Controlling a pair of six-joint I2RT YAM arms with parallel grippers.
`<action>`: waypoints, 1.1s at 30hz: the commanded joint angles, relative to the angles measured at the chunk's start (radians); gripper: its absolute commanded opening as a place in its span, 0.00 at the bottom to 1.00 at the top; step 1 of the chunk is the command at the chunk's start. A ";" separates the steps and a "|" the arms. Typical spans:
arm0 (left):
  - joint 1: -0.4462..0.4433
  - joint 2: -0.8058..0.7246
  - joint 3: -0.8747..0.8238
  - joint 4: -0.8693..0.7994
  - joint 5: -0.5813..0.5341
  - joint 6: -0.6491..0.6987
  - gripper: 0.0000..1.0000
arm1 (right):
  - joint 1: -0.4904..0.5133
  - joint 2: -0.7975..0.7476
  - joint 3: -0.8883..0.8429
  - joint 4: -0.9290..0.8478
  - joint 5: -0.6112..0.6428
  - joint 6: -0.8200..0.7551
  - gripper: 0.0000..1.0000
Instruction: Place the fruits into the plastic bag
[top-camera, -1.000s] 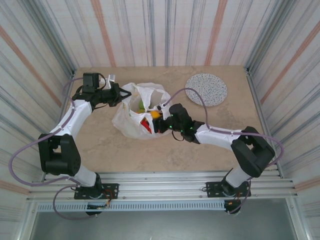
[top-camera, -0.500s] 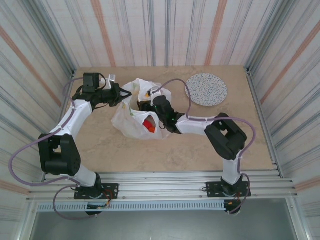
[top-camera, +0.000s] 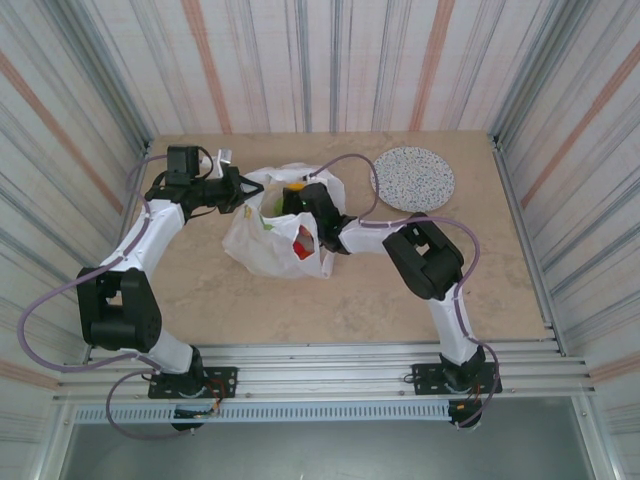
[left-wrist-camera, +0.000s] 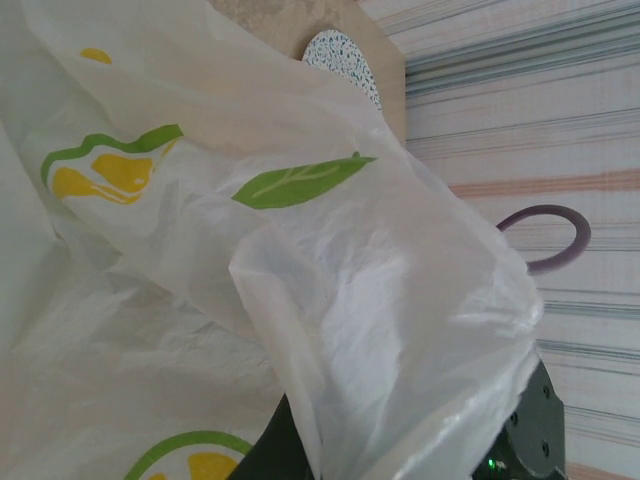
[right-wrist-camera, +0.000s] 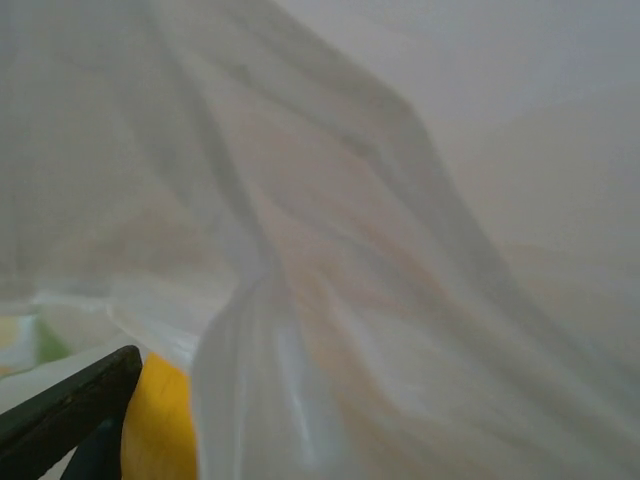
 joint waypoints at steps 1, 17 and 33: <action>-0.004 -0.005 0.001 -0.007 0.016 0.005 0.00 | -0.008 -0.036 -0.007 -0.039 -0.033 -0.004 0.96; -0.004 0.000 -0.001 -0.010 0.010 0.008 0.00 | -0.067 -0.252 -0.176 -0.135 -0.392 -0.072 0.98; -0.001 -0.002 -0.001 -0.014 0.003 0.013 0.00 | -0.111 -0.657 -0.389 -0.432 -0.835 -0.249 0.88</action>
